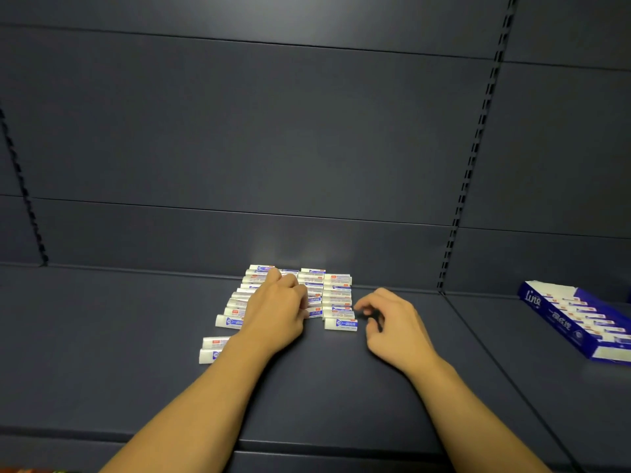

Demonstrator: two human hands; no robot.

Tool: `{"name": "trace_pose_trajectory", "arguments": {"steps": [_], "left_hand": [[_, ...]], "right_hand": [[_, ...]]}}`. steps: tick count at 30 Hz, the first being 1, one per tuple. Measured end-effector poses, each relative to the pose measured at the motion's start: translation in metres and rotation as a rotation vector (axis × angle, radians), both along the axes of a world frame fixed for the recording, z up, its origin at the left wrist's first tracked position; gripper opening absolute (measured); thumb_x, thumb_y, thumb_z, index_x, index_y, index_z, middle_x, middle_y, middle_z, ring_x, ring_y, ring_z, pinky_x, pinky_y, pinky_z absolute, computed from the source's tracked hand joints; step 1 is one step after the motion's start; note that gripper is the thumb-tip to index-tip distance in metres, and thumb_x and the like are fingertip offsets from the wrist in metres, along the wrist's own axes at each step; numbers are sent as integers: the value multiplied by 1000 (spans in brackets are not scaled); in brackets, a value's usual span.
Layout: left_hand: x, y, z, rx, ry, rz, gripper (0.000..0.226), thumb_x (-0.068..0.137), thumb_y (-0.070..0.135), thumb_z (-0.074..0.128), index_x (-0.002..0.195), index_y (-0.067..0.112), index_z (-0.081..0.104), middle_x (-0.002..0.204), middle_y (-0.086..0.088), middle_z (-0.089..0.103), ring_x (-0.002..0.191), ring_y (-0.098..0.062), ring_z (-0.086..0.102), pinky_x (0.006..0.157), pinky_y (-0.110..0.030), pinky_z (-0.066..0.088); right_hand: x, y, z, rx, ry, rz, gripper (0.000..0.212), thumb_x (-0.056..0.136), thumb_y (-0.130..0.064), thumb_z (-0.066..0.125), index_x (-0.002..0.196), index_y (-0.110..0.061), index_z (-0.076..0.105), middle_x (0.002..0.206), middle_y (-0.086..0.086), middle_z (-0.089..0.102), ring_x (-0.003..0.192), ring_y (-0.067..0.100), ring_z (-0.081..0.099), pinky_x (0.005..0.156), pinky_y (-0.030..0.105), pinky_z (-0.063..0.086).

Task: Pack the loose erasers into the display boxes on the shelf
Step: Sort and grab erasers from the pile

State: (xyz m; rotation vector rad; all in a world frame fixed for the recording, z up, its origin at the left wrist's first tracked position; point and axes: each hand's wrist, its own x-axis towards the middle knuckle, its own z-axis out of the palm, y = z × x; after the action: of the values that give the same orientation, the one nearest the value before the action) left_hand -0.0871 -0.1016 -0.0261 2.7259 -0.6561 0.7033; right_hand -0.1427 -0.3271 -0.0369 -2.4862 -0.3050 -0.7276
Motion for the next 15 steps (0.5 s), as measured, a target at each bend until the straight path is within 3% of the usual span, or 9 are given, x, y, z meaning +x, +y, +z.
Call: {"name": "trace_pose_trajectory", "arguments": {"steps": [3, 9, 15], "left_hand": [[-3, -3, 1, 6, 47, -8, 9, 93, 22, 61, 102, 24, 62, 103, 10, 64, 108, -17, 44, 69, -30, 36], [-5, -1, 2, 9, 77, -40, 20, 95, 40, 66, 112, 30, 69, 108, 12, 66, 110, -16, 46, 81, -31, 43], [-5, 1, 2, 10, 65, -29, 13, 92, 25, 67, 103, 29, 71, 105, 12, 65, 108, -15, 47, 78, -29, 43]], "right_hand": [[2, -2, -2, -25, 5, 26, 39, 72, 0, 54, 92, -30, 68, 84, -19, 55, 75, -2, 54, 62, 11, 35], [5, -1, -4, -54, 36, 53, 33, 75, -2, 58, 89, -29, 69, 88, -17, 57, 76, -1, 55, 65, 16, 43], [4, -1, -3, -91, 60, 73, 18, 79, -17, 69, 81, -33, 61, 84, -17, 57, 78, -3, 55, 61, 12, 35]]}}
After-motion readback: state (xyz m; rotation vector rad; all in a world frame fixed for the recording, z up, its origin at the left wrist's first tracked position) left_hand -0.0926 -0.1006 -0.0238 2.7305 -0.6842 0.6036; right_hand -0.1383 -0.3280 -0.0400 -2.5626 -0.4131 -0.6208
